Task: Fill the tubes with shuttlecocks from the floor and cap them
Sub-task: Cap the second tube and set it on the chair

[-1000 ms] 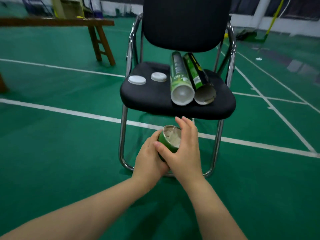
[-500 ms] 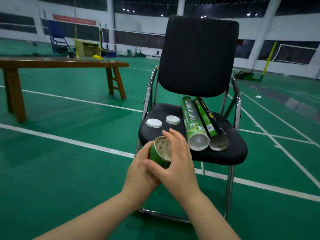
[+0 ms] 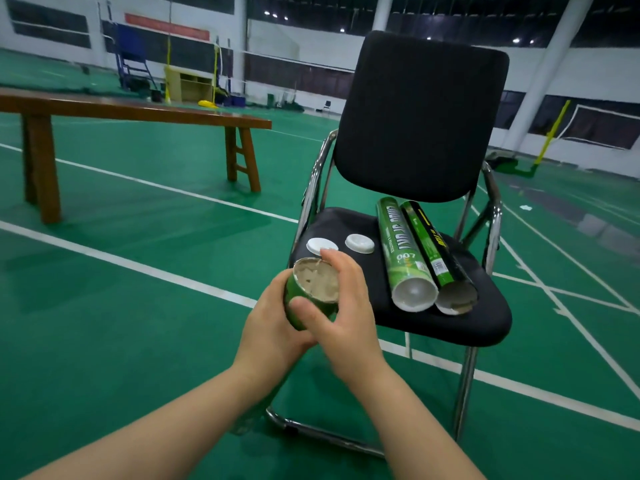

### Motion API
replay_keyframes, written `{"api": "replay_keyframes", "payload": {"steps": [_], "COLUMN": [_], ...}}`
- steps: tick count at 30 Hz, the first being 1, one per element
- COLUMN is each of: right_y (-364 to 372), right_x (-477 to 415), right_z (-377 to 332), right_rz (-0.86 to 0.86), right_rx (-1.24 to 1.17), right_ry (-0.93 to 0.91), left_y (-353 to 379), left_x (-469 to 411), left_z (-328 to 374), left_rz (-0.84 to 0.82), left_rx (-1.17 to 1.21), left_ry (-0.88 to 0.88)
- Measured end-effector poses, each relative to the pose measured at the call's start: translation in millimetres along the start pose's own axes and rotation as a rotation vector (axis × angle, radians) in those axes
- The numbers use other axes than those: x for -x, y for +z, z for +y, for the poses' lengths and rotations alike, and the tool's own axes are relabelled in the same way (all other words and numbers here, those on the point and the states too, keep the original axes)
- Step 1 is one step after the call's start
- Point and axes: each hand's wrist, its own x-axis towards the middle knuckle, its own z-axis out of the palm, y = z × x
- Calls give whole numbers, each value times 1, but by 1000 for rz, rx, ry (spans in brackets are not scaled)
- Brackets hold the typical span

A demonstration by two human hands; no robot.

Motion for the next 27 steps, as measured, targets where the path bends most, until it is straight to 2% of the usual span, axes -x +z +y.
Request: {"api": "replay_keyframes", "payload": {"steps": [2, 4, 6, 9, 13, 18, 27], "right_y": [-2, -5, -6, 2, 18, 32, 42], "right_x": [-11, -31, -53, -81, -116, -151, -163], "right_z": [8, 25, 46, 76, 102, 122, 130], "right_rz": [86, 203, 219, 75, -101, -232, -280], "right_rx": [-236, -304, -174, 100, 384, 568, 780], "right_ry": [106, 242, 368, 467, 448, 449, 310], "left_y": [-1, -2, -2, -1, 2, 5, 14], "left_x": [-7, -13, -15, -16, -16, -17, -30], "left_z": [-7, -10, -15, -24, -34, -56, -75], "left_rz": [38, 69, 87, 116, 96, 40, 54], "left_rx": [-87, -100, -107, -93, -22, 13, 33], "left_ry": [-25, -36, -50, -73, -101, -166, -264]}}
